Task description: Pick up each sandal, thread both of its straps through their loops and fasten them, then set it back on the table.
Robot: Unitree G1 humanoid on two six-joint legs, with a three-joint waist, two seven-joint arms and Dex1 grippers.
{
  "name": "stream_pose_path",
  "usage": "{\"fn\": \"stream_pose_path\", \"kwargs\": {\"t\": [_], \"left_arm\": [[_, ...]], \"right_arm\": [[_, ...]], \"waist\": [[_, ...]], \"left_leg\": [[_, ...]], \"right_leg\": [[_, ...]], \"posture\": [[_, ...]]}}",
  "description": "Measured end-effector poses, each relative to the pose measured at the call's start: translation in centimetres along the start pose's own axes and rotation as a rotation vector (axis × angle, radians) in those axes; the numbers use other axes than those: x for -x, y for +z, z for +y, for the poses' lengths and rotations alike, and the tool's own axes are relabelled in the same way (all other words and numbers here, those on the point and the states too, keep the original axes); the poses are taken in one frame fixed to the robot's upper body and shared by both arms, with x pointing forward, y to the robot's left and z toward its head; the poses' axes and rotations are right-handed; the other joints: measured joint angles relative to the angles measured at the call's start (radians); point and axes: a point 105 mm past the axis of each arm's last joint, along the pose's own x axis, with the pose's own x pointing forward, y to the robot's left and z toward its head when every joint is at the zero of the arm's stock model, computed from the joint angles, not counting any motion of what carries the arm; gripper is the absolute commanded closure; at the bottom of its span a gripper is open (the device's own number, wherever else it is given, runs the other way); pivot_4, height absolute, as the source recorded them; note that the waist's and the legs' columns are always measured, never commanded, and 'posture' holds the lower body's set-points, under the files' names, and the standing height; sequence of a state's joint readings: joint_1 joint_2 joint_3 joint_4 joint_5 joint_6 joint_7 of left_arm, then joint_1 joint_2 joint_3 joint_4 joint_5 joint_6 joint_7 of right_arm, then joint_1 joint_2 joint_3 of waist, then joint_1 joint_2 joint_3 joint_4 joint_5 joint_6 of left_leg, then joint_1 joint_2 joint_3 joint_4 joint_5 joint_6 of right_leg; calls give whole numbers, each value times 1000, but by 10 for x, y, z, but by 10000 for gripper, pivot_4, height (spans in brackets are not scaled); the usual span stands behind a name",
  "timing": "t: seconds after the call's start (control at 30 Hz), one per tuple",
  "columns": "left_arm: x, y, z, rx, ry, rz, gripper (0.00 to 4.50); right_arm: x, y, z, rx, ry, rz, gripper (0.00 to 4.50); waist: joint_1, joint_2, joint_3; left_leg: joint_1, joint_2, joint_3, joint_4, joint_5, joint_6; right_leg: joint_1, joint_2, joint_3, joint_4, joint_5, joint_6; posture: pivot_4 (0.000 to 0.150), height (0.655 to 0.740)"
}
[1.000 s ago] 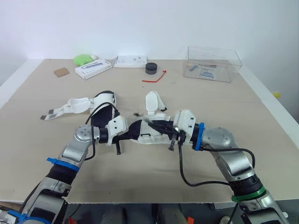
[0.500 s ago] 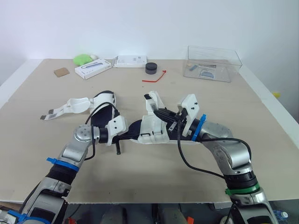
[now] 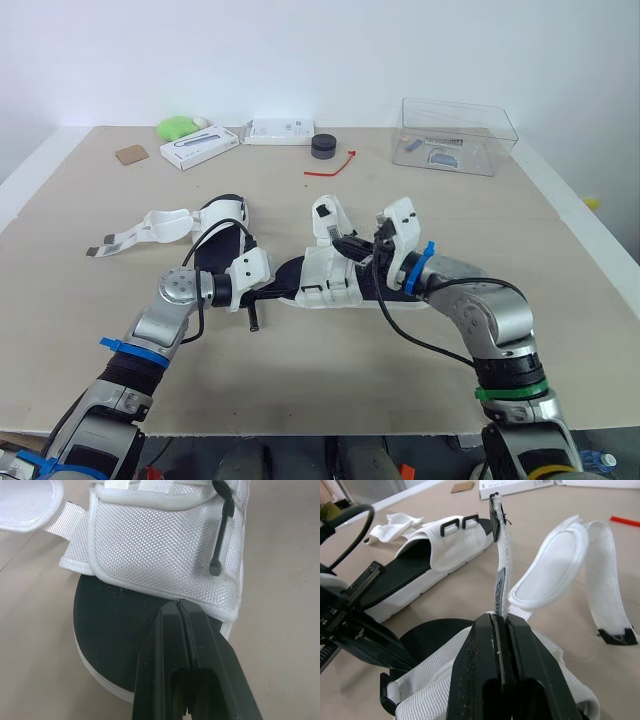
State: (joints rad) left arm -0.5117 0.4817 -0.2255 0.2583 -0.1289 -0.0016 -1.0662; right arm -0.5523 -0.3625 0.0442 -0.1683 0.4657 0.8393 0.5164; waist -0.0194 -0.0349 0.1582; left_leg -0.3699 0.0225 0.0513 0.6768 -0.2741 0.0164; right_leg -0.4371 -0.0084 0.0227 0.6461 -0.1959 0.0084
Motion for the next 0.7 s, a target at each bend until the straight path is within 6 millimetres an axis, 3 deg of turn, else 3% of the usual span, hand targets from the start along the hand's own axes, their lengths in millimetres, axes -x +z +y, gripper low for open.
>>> {"fn": "stream_pose_path", "kwargs": {"t": [0.4, 0.43, 0.5, 0.6, 0.67, 0.7], "left_arm": [[0, 0, 0, 1, 8, 0, 45000], [0, 0, 0, 1, 8, 0, 45000], [0, 0, 0, 1, 8, 0, 45000], [0, 0, 0, 0, 6, -1, 45000], [0, 0, 0, -1, 6, -2, 45000], [0, 0, 0, -1, 6, -2, 45000]], "right_arm": [[-2, -7, -9, -173, -86, 76, 44521], [-2, -7, -10, -186, -91, 75, 37712], [-1, -4, -13, -191, -106, 63, 31546], [7, 3, -25, -141, -161, 31, 15520], [9, 8, -27, -98, -166, 11, 8864], [9, 11, -27, -83, -162, 1, 8864]], "waist": [[0, 0, 0], [-1, 0, 0], [-1, 0, 0], [-1, 0, 0], [-1, 0, 0], [-1, 0, 0]], "left_leg": [[0, 0, 0, 0, 0, 1], [0, 0, 0, 0, 0, 1], [0, 0, 0, 0, 0, 1], [-1, 0, 0, 0, 0, 1], [-2, 0, 0, -1, 0, 1], [-2, 0, 0, -2, 0, 1]], "right_leg": [[0, 0, 0, 0, 0, 1], [0, 0, 0, 0, 0, 1], [0, 0, 0, 0, 0, 1], [-1, 0, 0, -1, 0, 1], [-1, 0, 0, -1, 0, 1], [-1, 0, 0, -1, 0, 1]], "posture": [[1500, 7400], [1500, 7400], [1500, 7400], [1500, 7400], [1500, 7400], [1500, 7400]]}}
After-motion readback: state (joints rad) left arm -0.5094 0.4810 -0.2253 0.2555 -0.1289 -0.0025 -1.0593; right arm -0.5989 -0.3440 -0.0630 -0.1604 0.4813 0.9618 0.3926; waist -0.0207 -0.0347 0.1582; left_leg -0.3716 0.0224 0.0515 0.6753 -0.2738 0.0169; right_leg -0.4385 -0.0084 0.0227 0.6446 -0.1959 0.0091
